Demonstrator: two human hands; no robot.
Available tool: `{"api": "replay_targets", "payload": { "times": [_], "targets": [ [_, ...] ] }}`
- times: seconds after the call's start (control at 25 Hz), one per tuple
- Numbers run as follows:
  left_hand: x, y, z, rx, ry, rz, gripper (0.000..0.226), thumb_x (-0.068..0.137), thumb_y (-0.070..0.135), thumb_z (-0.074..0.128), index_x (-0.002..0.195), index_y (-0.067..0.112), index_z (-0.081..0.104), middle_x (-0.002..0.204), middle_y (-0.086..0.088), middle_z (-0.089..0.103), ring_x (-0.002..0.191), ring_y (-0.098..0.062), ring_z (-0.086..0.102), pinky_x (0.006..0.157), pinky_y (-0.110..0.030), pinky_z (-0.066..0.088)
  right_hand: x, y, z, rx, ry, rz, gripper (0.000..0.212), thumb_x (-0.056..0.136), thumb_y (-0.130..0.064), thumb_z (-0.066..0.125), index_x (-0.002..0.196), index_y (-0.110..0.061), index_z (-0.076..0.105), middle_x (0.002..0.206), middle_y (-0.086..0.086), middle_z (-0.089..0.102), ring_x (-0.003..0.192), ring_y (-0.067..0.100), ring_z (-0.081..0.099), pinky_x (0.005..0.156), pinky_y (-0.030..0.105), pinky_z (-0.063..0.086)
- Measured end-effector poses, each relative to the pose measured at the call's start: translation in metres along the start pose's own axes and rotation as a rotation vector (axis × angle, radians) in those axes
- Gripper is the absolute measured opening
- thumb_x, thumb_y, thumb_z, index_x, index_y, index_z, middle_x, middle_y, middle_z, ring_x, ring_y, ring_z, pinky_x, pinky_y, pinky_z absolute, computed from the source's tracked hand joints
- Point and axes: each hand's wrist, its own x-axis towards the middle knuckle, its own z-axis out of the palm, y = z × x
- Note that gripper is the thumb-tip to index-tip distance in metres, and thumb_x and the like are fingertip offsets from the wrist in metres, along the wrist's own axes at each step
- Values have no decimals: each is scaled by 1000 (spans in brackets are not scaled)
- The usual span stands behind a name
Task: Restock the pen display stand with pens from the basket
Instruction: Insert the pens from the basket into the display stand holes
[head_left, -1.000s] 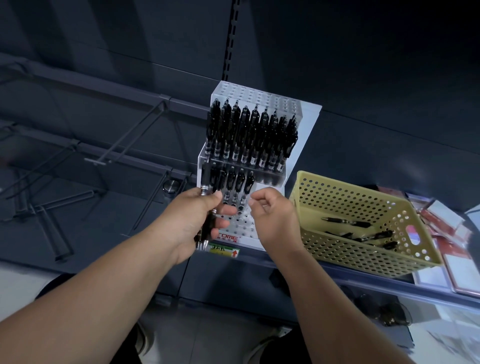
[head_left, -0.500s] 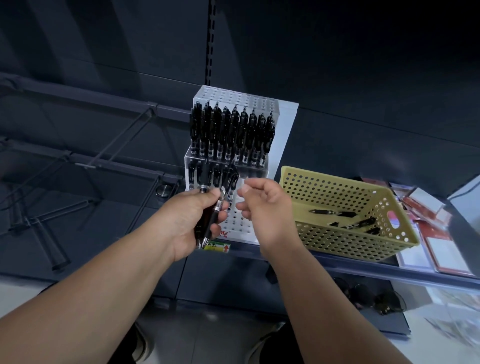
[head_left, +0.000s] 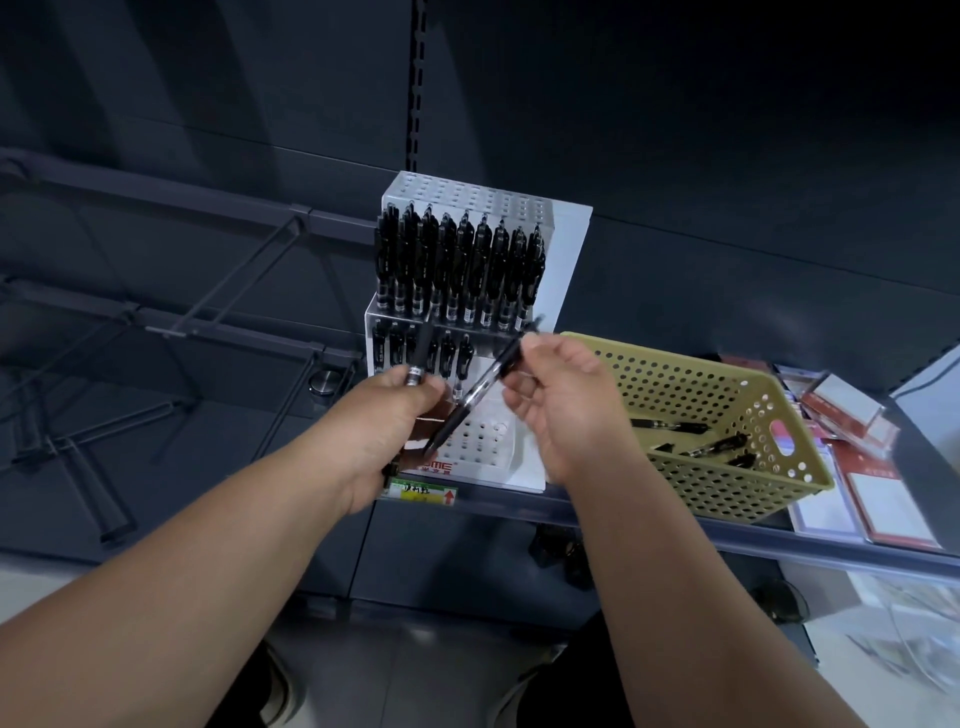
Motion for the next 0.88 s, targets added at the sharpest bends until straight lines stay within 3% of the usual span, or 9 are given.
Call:
{"api": "replay_targets", "payload": {
  "times": [0.08, 0.24, 0.4, 0.52, 0.72, 0.88],
  "targets": [
    [6, -3, -5, 33, 21, 10, 12, 96, 28, 55, 102, 20, 62, 84, 0, 68, 73, -14, 64, 63, -29, 50, 5, -7, -7, -26, 103, -90, 8, 97, -16, 57, 100, -12, 63, 94, 5, 62, 81, 15, 58, 79, 29, 58],
    [13, -6, -9, 36, 19, -4, 16, 97, 29, 54, 93, 19, 66, 60, 4, 47, 47, -9, 40, 43, -23, 38, 16, -3, -5, -179, 167, -272, 11, 96, -15, 59, 92, -25, 58, 82, -3, 61, 77, 11, 59, 81, 30, 56],
    [21, -6, -12, 47, 29, -11, 24, 96, 37, 52, 90, 15, 63, 59, 4, 42, 46, -10, 35, 42, -22, 30, 32, 11, 2, -400, 170, -384, 9, 96, -18, 59, 94, -26, 60, 87, -4, 65, 81, 12, 62, 74, 27, 56],
    [27, -4, -16, 29, 38, -26, 28, 96, 40, 51, 86, 14, 59, 59, 3, 43, 46, -10, 35, 40, -22, 30, 43, 18, 8, -461, 152, -393, 9, 96, -18, 59, 99, -25, 61, 84, -9, 64, 80, 6, 64, 69, 15, 52],
    [35, -3, -19, -9, 44, -70, 35, 97, 43, 45, 80, 15, 57, 55, 3, 45, 45, -11, 35, 41, -23, 29, 57, 30, 11, -581, 139, -363, 14, 96, -21, 59, 109, -24, 63, 87, -10, 67, 81, 4, 64, 68, 14, 51],
    [40, -5, -19, -47, 73, -87, 31, 97, 27, 38, 77, 14, 57, 55, 1, 48, 43, -12, 38, 41, -21, 31, 67, 48, 10, -746, 140, -352, 19, 95, -26, 60, 112, -20, 66, 82, -14, 64, 67, 0, 56, 58, 16, 44]
  ]
}}
